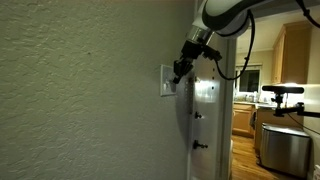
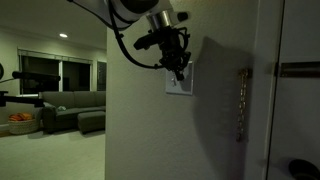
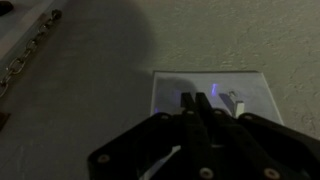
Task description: Switch the right light switch on
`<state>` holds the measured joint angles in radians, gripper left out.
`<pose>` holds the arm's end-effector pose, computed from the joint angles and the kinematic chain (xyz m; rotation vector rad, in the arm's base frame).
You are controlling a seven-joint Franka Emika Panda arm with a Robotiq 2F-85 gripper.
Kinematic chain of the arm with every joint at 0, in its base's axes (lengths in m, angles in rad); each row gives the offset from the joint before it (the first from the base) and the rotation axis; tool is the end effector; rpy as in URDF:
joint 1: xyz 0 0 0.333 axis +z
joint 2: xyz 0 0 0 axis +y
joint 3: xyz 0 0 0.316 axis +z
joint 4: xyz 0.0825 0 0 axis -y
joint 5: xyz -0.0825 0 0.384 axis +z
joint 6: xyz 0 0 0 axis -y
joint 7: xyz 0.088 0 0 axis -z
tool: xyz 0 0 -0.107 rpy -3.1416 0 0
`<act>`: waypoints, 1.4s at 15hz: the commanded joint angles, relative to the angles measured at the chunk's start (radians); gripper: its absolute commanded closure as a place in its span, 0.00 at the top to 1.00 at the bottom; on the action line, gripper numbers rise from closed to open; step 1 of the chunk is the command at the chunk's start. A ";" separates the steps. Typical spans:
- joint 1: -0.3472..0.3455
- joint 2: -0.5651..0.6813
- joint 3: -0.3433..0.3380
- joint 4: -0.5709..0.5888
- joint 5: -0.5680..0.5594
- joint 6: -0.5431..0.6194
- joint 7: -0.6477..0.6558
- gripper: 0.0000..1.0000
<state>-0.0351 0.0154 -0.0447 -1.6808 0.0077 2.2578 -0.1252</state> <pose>0.6082 -0.0482 0.6378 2.9704 0.0630 0.8535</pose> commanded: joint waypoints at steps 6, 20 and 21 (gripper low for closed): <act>-0.014 -0.083 -0.016 0.002 0.006 -0.046 -0.043 0.07; -0.011 -0.125 -0.014 -0.199 0.003 -0.248 -0.015 0.88; -0.012 -0.128 -0.015 -0.214 -0.001 -0.255 -0.013 0.95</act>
<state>-0.0424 -0.0495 -0.0588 -1.8036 0.0074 2.0333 -0.1463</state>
